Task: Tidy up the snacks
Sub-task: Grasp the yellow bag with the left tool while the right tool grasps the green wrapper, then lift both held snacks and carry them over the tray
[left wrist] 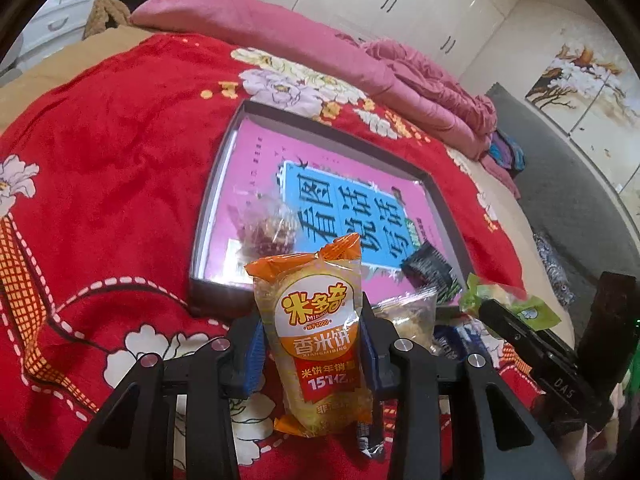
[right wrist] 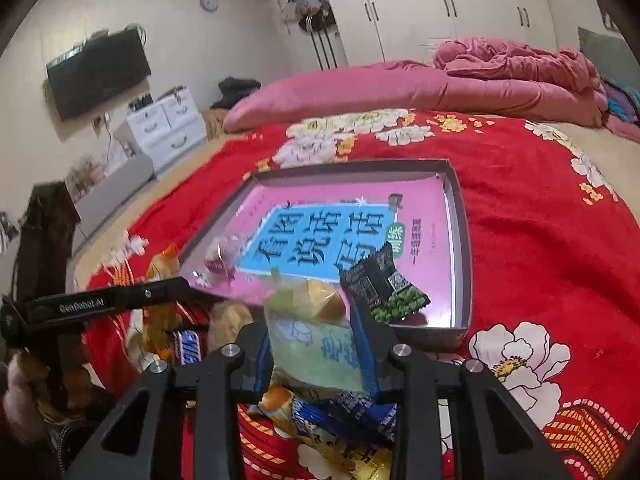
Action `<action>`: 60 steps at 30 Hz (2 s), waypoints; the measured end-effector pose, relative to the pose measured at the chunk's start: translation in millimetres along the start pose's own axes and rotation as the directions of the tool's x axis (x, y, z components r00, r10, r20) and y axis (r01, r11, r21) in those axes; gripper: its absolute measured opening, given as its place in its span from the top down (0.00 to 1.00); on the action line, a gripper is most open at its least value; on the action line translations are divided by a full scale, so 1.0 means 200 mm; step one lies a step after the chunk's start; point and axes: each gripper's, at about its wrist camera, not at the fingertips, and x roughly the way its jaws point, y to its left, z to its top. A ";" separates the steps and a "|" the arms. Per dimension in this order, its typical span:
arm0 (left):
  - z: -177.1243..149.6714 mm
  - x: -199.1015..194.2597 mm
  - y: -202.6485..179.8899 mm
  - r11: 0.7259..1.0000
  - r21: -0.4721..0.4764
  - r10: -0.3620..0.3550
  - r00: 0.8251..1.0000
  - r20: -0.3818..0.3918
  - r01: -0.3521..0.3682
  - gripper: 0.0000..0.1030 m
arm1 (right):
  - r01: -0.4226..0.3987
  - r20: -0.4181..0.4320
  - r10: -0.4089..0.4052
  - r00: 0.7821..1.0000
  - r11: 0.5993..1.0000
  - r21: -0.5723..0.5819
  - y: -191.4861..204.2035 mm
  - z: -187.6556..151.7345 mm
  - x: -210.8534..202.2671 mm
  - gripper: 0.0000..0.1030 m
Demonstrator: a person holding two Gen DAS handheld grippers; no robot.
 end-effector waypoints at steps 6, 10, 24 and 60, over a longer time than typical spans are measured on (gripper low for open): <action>0.02 -0.03 -0.02 1.000 0.000 -0.010 0.999 0.037 0.010 0.61 | 0.002 0.043 -0.004 0.999 0.999 0.040 -0.03 0.02 -0.03 0.65; 0.04 -0.04 -0.02 1.000 -0.001 -0.014 0.998 0.055 0.014 0.61 | -0.001 0.063 -0.004 0.998 0.997 0.080 -0.06 0.04 -0.05 0.65; 0.11 -0.03 -0.03 1.000 -0.003 -0.010 0.993 0.120 0.010 0.61 | -0.010 0.087 -0.003 0.996 0.988 0.153 -0.11 0.07 -0.02 0.65; 0.27 0.25 -0.12 1.000 0.015 0.013 0.996 0.087 -0.015 0.60 | -0.009 0.054 0.000 0.999 0.987 0.161 -0.05 0.16 0.14 0.65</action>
